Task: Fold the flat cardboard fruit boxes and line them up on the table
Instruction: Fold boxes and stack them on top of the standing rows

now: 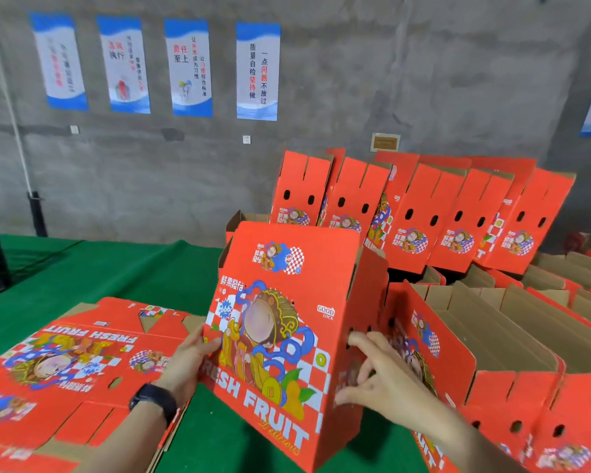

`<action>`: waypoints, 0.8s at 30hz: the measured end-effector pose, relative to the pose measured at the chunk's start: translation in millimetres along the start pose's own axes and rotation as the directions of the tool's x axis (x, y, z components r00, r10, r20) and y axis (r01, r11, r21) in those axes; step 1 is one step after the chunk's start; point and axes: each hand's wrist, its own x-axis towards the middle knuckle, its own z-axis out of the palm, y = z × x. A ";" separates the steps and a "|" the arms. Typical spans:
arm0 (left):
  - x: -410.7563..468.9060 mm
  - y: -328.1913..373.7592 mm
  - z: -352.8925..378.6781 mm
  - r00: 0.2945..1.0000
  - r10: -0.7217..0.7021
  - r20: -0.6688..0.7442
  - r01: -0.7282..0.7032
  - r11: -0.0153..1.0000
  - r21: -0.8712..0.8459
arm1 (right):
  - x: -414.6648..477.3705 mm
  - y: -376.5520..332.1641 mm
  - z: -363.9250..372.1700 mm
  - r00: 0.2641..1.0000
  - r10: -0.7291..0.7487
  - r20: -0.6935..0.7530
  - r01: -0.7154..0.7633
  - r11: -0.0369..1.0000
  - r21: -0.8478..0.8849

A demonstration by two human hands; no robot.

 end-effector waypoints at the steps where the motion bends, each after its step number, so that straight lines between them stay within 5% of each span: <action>1: 0.7 1.8 0.6 0.999 0.031 -0.019 -0.031 0.999 0.011 | 0.4 5.5 2.1 1.000 -0.014 -0.010 0.014 0.999 0.036; 7: 18.7 35.7 9.9 0.965 0.259 -0.050 -0.255 0.964 0.073 | 25.6 6.6 4.2 0.980 -0.131 -0.151 0.140 0.989 0.050; 11: 34.8 73.0 25.8 0.868 0.495 0.048 -0.454 0.749 0.482 | 69.5 -16.0 0.3 0.927 -0.242 -0.287 0.242 0.970 -0.038; 20: 44.3 74.6 38.9 0.799 0.568 0.199 -0.548 0.551 0.629 | 187.2 -79.0 -1.7 0.873 -0.266 -0.409 0.176 0.954 -0.244; 24: 76.7 86.8 31.2 0.811 0.552 0.195 -0.541 0.578 0.611 | 244.8 -96.2 7.3 0.892 -0.205 -0.402 0.109 0.962 -0.249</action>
